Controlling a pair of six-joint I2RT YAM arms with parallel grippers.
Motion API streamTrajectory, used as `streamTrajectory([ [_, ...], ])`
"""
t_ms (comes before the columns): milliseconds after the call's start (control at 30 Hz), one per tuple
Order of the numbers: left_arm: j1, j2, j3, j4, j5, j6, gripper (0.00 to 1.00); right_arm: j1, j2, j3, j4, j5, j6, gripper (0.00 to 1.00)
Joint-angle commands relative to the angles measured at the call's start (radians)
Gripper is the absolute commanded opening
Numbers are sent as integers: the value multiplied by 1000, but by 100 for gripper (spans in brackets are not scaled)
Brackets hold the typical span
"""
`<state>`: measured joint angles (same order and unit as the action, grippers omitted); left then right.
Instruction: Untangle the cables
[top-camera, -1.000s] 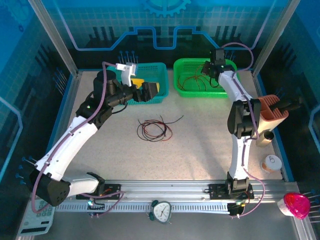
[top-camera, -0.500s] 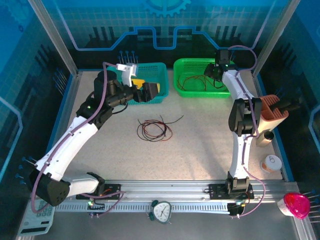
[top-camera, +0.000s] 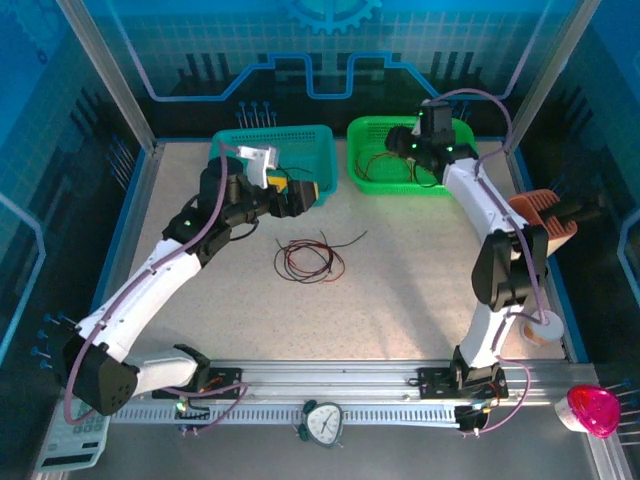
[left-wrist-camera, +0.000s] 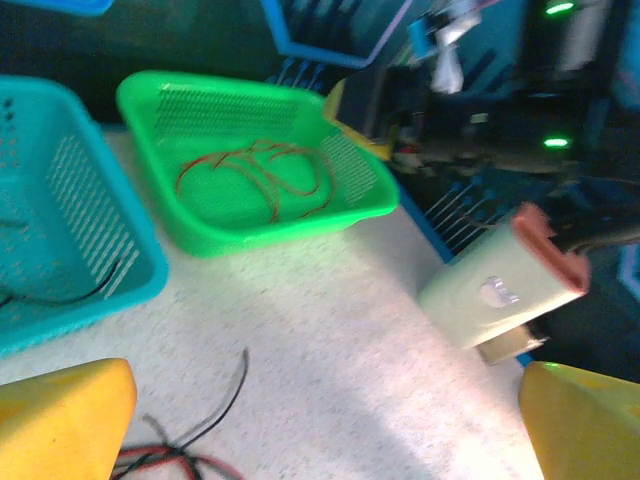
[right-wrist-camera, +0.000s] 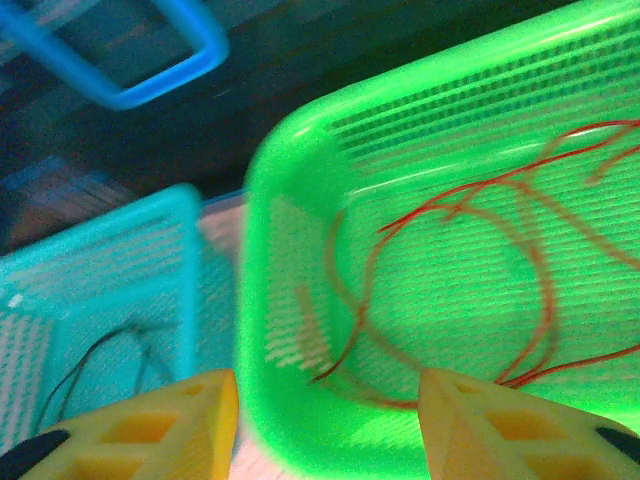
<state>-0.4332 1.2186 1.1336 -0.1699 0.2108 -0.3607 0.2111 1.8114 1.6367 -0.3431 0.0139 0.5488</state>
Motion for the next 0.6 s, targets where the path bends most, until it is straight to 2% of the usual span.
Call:
streamTrajectory([
  [0, 0, -57, -78, 36, -118, -1, 99, 94, -97, -153, 91, -46, -52, 51],
  [133, 46, -93, -133, 22, -202, -55, 99, 207, -166, -329, 126, -46, -102, 53],
  [267, 118, -102, -151, 7, -198, -121, 99, 314, -132, -392, 99, -29, -172, 54],
  [567, 155, -111, -147, -7, -180, -149, 99, 433, 92, -266, -16, -1, -281, 55],
])
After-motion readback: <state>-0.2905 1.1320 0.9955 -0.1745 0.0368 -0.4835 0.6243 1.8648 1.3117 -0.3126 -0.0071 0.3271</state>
